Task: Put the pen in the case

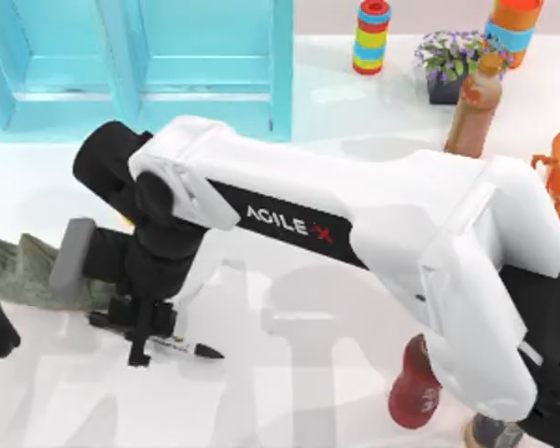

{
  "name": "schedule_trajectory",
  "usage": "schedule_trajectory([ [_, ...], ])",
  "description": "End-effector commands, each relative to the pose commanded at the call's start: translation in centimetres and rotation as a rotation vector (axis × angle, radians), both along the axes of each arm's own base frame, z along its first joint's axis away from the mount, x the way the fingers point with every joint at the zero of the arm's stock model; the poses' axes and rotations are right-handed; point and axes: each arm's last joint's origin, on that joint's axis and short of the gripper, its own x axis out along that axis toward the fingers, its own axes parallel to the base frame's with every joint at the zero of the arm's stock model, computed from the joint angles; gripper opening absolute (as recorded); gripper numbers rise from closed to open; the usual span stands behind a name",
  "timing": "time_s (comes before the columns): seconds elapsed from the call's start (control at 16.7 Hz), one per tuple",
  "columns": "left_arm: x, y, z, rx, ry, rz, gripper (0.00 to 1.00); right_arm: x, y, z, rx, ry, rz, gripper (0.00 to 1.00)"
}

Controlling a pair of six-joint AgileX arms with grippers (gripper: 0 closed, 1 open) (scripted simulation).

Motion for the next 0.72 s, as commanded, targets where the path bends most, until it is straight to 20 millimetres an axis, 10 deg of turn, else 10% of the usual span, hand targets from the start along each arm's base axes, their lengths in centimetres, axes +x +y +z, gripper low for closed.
schedule_trajectory([
  [0.48, 0.0, 0.0, 0.0, 0.000, 0.000, 0.000, 1.00, 0.0, 0.0, 0.0, 0.000, 0.000, 0.000, 0.00],
  [0.54, 0.0, 0.0, 0.0, 0.000, 0.000, 0.000, 1.00, 1.0, -0.2, 2.9, 0.050, -0.064, -0.008, 0.00],
  [0.72, 0.0, 0.0, 0.0, 0.000, 0.000, 0.000, 1.00, 1.6, -0.5, 3.0, 0.041, -0.057, -0.022, 0.00],
])
